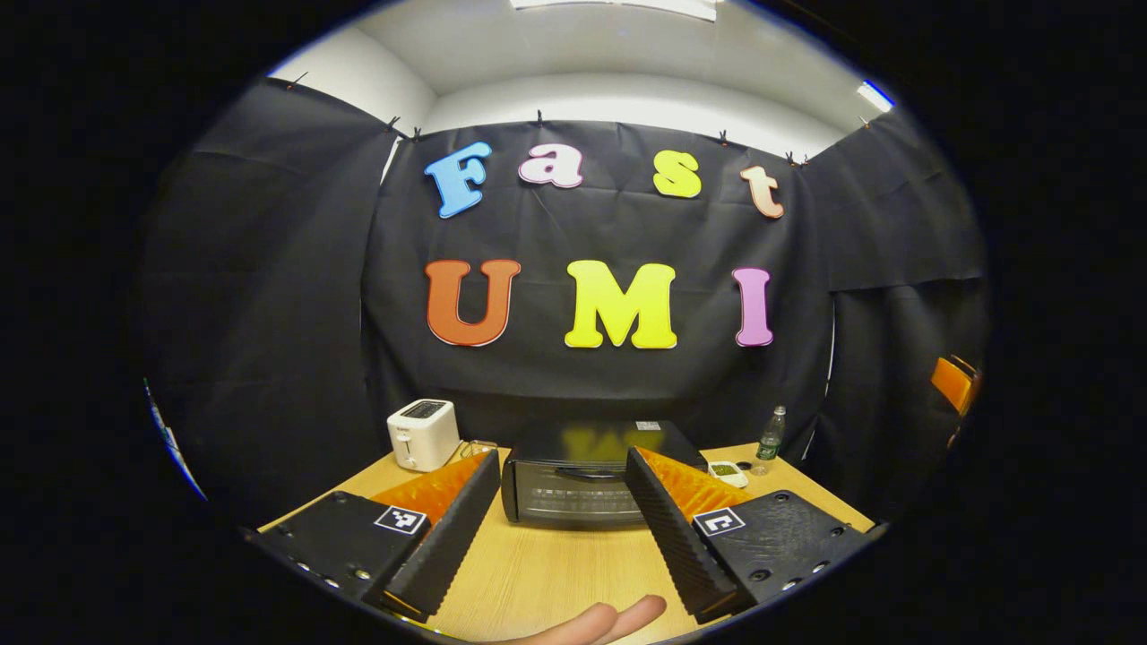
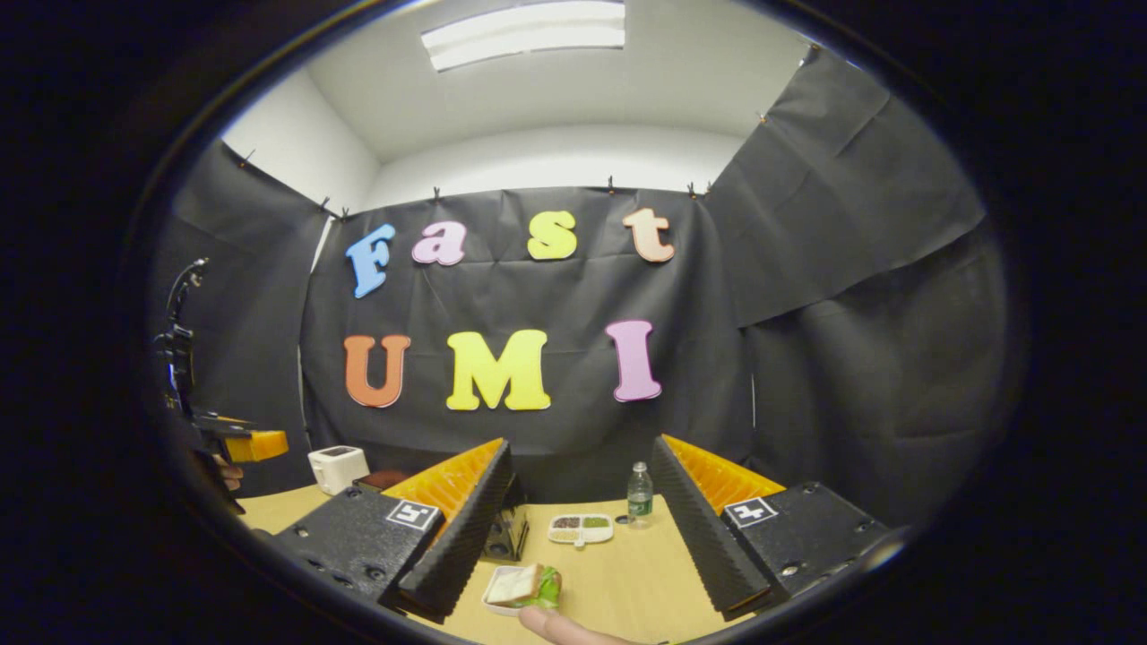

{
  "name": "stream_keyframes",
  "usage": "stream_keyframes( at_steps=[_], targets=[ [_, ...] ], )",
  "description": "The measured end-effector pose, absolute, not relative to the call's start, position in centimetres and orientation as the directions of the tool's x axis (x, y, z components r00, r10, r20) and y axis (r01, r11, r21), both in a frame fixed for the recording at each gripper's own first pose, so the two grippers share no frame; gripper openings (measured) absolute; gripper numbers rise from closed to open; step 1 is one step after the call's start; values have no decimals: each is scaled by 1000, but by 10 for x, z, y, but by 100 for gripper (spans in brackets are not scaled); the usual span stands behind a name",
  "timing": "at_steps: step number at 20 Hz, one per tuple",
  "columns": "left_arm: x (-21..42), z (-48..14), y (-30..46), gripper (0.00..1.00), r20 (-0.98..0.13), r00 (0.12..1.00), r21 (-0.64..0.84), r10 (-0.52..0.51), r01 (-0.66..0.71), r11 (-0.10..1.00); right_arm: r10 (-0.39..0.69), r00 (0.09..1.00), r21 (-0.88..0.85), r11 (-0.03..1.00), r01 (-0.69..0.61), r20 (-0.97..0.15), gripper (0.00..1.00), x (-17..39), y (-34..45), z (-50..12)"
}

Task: Open the electric oven with the left hand, put the food in, and close the electric oven.

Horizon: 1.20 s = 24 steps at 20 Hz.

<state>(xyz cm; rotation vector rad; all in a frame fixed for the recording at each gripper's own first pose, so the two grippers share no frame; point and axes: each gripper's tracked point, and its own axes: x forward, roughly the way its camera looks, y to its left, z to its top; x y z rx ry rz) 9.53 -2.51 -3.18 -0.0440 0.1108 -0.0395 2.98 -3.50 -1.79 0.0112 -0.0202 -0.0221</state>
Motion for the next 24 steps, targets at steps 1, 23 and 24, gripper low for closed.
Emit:
stream_keyframes(
  at_steps=[1,23,24],
  targets=[
    [107,-38,-26,92,-126,991,-32,-36,32,999,-22,1000,9,1000,22,18,94,34,-36,-21],
    [292,-194,-77,90,-463,880,-59,-103,85,995,-3,997,36,999,6,-81,95,84,-71,-73],
    [292,-195,-76,99,-473,875,-58,-106,89,994,-2,997,36,999,5,-78,95,82,-70,-72]
  ],
)
